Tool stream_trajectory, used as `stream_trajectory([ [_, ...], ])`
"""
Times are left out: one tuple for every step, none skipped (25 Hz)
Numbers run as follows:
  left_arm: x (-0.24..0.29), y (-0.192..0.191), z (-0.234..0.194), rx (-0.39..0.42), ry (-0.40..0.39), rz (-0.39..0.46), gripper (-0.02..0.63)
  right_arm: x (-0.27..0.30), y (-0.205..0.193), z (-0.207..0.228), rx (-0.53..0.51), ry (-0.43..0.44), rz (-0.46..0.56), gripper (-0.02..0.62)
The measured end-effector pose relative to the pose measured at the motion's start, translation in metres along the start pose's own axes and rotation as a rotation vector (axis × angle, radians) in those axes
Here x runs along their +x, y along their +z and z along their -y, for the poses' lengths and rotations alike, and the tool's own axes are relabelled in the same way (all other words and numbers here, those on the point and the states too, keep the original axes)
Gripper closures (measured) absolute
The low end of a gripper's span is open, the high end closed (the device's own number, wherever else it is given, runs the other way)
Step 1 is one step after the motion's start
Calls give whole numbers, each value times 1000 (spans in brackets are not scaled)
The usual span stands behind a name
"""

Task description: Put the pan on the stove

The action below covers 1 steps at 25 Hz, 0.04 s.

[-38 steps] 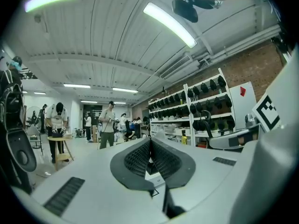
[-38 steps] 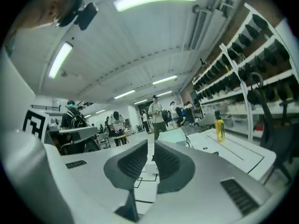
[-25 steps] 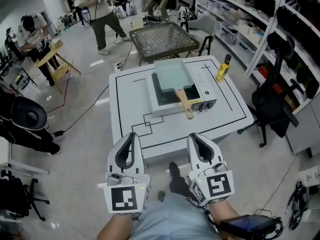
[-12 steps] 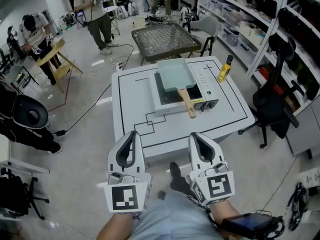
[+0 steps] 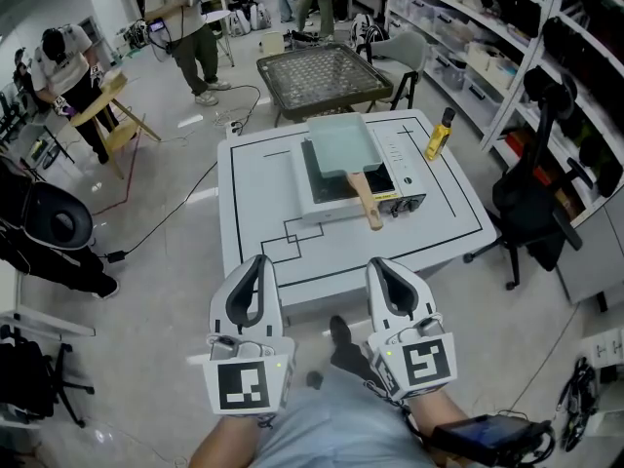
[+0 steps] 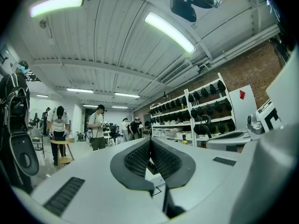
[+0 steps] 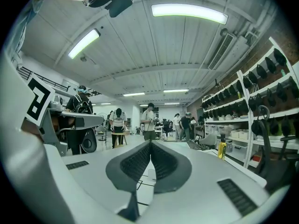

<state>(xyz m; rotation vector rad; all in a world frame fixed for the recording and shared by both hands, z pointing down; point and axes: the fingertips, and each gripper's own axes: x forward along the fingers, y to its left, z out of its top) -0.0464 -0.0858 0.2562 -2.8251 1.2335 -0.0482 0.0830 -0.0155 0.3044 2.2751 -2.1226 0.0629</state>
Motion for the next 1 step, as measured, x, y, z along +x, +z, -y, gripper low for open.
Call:
stream_trajectory([
  [0, 0, 0, 0, 0, -2, 588, 0, 0, 0, 0, 0, 0, 548],
])
